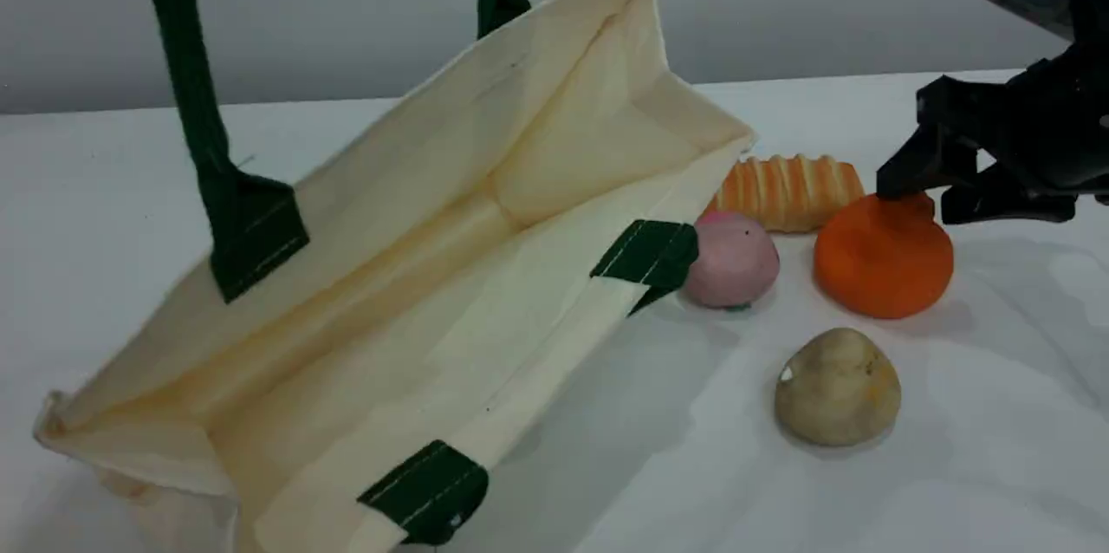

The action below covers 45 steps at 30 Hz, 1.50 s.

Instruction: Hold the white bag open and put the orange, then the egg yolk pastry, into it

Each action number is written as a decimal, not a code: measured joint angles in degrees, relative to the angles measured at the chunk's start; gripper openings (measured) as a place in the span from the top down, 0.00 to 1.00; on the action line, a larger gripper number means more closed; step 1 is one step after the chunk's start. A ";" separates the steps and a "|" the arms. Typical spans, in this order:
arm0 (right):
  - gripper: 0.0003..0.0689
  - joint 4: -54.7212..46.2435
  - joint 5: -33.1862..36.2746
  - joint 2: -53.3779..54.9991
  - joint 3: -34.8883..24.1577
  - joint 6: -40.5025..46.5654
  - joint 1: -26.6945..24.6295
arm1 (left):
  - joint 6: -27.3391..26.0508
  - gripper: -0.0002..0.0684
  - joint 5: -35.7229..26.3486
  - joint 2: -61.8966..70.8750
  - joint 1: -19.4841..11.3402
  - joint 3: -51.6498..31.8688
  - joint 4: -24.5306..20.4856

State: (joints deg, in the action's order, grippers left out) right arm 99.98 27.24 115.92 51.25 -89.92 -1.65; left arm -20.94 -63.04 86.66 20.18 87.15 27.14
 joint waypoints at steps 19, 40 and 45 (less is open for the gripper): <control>0.90 -0.12 7.13 4.67 1.17 -0.06 -0.05 | -1.12 0.90 0.00 0.05 0.00 0.00 -0.02; 0.94 -19.99 9.16 -22.38 0.49 15.03 -0.04 | -1.06 0.90 0.32 0.05 0.00 0.00 -0.20; 0.94 -20.97 18.12 -26.61 0.54 18.11 0.01 | -1.06 0.90 0.44 0.05 0.00 -0.05 -0.20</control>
State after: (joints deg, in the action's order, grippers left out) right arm 79.02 45.36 89.31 51.79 -71.81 -1.65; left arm -22.00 -62.60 86.72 20.18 87.10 26.93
